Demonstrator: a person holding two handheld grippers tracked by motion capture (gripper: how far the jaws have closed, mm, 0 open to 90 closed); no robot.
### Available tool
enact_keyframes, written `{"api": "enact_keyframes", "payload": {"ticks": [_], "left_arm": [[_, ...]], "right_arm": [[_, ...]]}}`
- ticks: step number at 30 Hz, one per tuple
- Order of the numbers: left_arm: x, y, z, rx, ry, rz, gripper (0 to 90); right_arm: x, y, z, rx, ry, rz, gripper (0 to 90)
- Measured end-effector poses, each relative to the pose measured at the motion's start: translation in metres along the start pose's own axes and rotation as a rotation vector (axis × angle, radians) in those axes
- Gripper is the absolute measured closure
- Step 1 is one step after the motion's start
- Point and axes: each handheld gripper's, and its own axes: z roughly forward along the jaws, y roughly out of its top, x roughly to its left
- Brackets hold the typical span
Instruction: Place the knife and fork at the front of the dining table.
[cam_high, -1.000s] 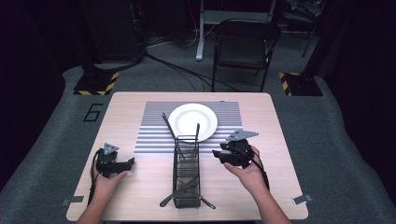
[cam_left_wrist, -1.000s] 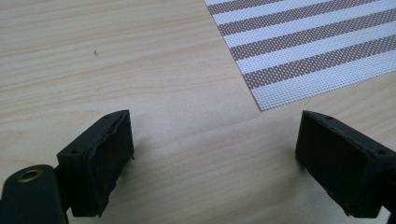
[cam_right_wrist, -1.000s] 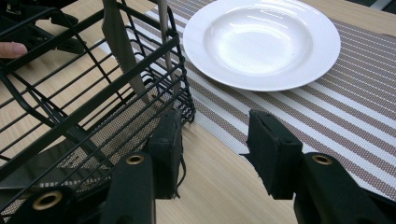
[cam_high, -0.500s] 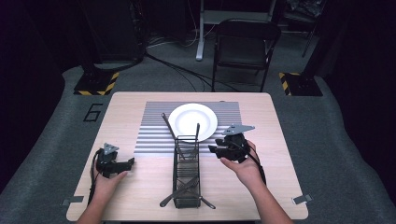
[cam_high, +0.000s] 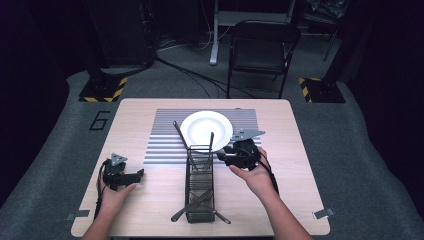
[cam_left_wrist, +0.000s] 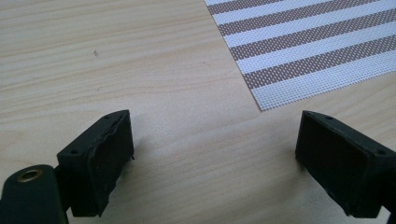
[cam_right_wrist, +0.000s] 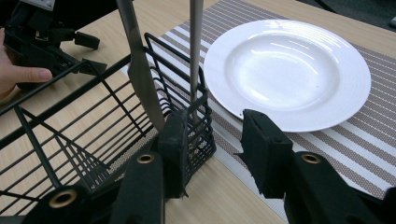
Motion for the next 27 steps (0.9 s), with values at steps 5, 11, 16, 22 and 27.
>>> {"api": "enact_keyframes", "payload": {"ticks": [5,11,16,22,27], "left_arm": [[0.000,0.000,0.000,-0.005,0.002,0.002,11.1],[0.000,0.000,0.000,-0.006,0.001,0.003,11.1],[0.000,0.000,0.000,-0.005,0.000,0.005,11.1],[0.000,0.000,0.000,-0.005,-0.001,0.005,11.1],[0.000,0.000,0.000,0.001,-0.007,0.008,11.1]], "right_arm": [[0.002,0.004,0.005,0.001,0.012,-0.011,62.5],[0.006,0.009,0.017,0.018,0.026,-0.015,64.2],[0.007,0.012,0.022,0.015,0.031,-0.018,65.2],[0.010,0.016,0.025,0.012,0.035,-0.017,66.8],[0.012,0.021,0.029,0.006,0.035,-0.029,68.3]]}}
